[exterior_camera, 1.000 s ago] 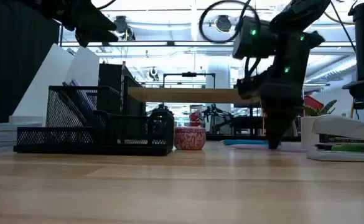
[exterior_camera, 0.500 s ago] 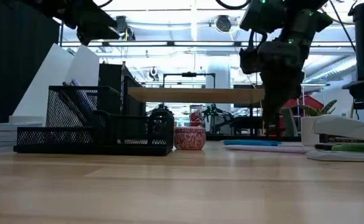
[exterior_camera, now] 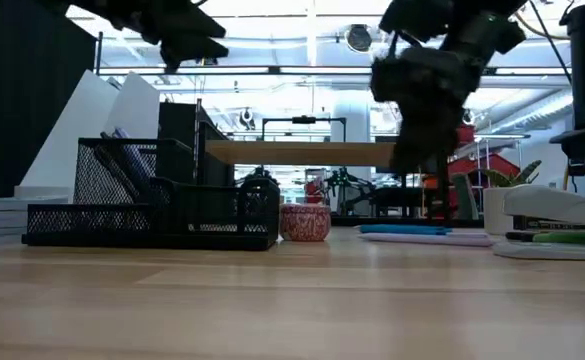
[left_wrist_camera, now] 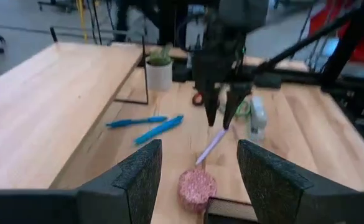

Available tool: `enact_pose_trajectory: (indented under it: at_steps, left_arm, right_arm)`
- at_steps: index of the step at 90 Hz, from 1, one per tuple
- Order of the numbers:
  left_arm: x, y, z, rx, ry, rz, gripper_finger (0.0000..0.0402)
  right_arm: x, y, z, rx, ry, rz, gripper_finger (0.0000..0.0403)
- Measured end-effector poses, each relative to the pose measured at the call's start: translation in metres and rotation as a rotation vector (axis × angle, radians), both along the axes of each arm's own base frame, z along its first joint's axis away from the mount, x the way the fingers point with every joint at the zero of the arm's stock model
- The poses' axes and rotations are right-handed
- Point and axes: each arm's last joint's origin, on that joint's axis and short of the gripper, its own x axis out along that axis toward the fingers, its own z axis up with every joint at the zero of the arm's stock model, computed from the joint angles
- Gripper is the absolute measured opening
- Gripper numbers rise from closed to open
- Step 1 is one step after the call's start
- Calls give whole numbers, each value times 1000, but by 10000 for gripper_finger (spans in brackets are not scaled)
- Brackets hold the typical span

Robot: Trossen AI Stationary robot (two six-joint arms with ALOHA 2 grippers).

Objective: Stock shelves
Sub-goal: Put the purple pen into the desk organizer

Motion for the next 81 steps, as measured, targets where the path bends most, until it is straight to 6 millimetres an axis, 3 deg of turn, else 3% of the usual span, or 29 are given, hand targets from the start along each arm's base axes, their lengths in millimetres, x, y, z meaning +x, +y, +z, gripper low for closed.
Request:
enact_pose_trajectory:
  at_steps: [10,22,32,43,60,81]
  left_arm:
    - [9,1,5,-4,91,-1,196]
    - [15,1,12,33,163,-16,196]
    - [17,2,16,56,177,-20,196]
    - [17,2,16,58,173,-19,196]
    - [17,2,16,58,177,-18,196]
    - [16,2,14,56,198,-18,196]
  right_arm:
    - [4,-6,4,-1,-51,-23,107]
    - [5,-5,15,-24,13,-1,114]
    - [8,3,35,-97,155,20,136]
    - [14,8,42,-178,325,8,170]
    - [26,9,12,-159,481,-68,199]
    - [38,21,-26,-126,603,-19,181]
